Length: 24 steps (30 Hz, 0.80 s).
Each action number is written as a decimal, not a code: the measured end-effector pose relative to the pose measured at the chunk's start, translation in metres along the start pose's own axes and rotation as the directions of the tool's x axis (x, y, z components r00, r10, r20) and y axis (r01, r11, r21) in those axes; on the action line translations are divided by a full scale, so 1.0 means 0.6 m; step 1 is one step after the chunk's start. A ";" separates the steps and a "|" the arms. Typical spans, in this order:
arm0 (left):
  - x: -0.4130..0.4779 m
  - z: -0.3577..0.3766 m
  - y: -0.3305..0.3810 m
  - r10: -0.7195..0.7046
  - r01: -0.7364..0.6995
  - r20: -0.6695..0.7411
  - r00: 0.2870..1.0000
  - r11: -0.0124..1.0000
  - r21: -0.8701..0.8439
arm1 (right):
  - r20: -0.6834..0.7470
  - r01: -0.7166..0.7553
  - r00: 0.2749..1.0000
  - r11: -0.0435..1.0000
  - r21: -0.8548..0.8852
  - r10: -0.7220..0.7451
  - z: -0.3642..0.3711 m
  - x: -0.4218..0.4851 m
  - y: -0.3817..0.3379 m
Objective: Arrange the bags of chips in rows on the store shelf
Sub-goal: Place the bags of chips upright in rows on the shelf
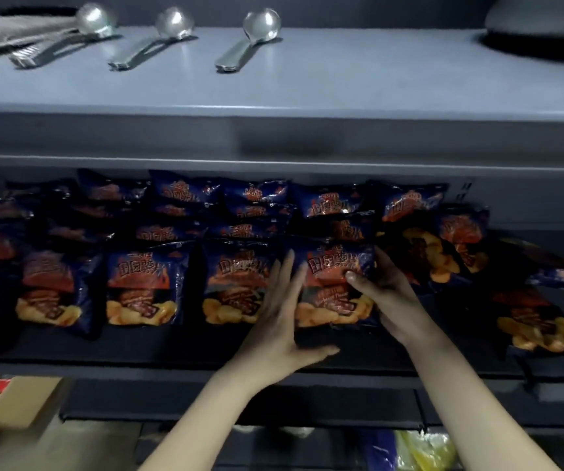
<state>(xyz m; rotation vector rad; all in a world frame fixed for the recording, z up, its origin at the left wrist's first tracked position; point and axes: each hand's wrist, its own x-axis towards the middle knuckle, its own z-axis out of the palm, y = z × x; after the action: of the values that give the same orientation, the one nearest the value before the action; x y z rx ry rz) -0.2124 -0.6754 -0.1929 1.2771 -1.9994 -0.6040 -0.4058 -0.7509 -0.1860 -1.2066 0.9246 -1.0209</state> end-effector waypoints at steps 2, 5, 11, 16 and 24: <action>0.007 -0.001 0.009 -0.113 0.091 -0.033 0.993 0.912 -0.401 | -0.037 0.040 0.999 0.999 0.008 -0.039 0.002 -0.011 0.007; 0.027 0.007 0.007 -0.221 0.148 -0.055 0.974 0.797 -0.585 | -0.103 0.049 0.994 0.997 0.052 -0.043 -0.001 -0.031 0.016; 0.054 0.046 0.002 -0.218 0.162 -0.030 0.975 0.804 -0.571 | -0.208 0.051 0.977 0.999 0.018 -0.046 -0.020 -0.060 0.016; 0.066 0.085 -0.013 -0.281 0.192 -0.085 0.956 0.818 -0.542 | -0.154 -0.020 0.988 1.000 0.009 0.021 -0.043 -0.067 0.028; 0.089 0.100 -0.015 -0.361 0.239 -0.189 0.913 0.851 -0.468 | -0.053 -0.045 0.998 0.986 -0.160 0.037 -0.048 -0.023 0.021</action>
<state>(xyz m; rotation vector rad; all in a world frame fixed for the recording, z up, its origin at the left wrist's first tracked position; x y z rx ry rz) -0.2674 -0.7264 -0.2231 1.3148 -1.3445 -0.9168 -0.4356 -0.7449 -0.2019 -1.2955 1.0832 -0.9613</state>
